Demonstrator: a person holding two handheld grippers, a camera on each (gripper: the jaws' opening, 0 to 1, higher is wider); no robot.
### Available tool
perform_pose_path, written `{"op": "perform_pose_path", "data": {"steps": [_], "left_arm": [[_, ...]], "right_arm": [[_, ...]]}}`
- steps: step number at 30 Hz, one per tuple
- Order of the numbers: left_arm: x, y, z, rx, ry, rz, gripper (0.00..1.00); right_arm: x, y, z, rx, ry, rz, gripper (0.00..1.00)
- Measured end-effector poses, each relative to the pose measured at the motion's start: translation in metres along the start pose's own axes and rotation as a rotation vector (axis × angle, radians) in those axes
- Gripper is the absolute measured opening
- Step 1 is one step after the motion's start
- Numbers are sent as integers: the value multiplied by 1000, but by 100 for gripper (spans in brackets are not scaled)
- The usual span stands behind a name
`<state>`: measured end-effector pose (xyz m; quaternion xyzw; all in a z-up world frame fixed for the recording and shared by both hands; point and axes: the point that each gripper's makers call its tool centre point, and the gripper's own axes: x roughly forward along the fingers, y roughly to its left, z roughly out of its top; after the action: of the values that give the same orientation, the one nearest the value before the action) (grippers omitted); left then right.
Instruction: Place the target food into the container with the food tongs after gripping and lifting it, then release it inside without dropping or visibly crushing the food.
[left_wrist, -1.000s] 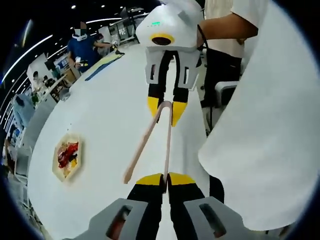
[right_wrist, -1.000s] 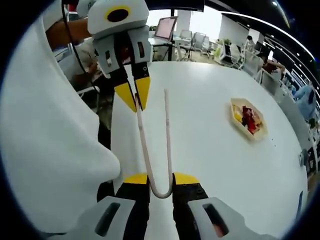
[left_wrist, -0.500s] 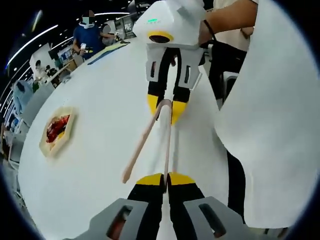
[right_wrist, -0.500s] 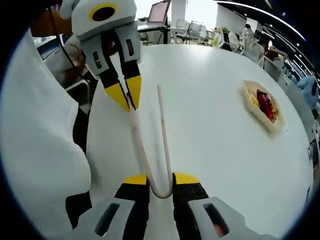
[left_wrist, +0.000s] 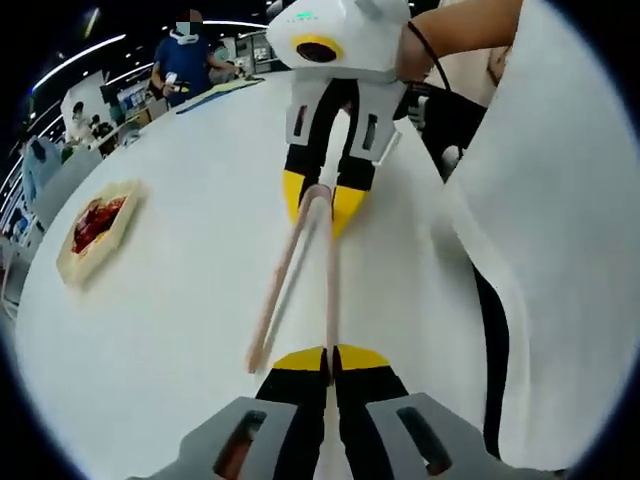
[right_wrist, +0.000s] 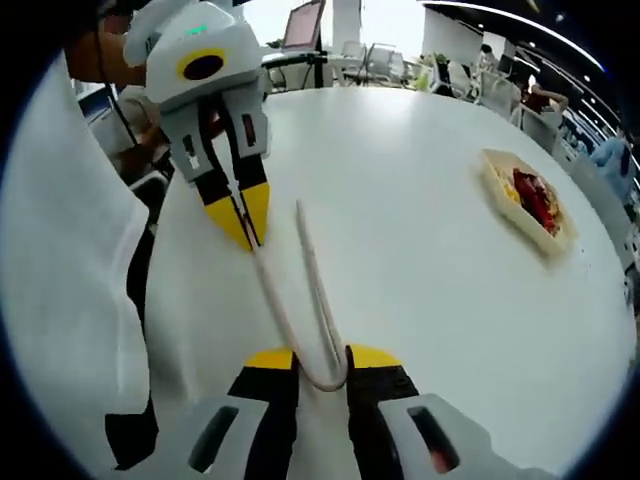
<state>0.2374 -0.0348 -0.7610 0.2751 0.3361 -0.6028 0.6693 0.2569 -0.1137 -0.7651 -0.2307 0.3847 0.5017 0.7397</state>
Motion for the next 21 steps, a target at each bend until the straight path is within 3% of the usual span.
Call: {"op": "perform_pose_path", "data": {"steps": [5,7,9,14,17,21], "left_arm": [[3,-2,0,36,8,-12,0],[3,-2,0,61,14,-16,0],[2,-1,0,90,33,-18,0],[2,-1,0,107,46,-33,0],[3,-2,0,127,68,-38,0],[4,-1,0,138,105,-42,0]], "right_arm": [[-2,0,-3,-24,9,-25,18],[-13,-2,-15,-72,93,-57,19],[-25,-6,-23,-72,119,-103,18],[-41,3,-12,-74,60,-84,18],[-38,5,-6,-107,63,-77,18],[-29,5,4,-101,61,-60,11]]}}
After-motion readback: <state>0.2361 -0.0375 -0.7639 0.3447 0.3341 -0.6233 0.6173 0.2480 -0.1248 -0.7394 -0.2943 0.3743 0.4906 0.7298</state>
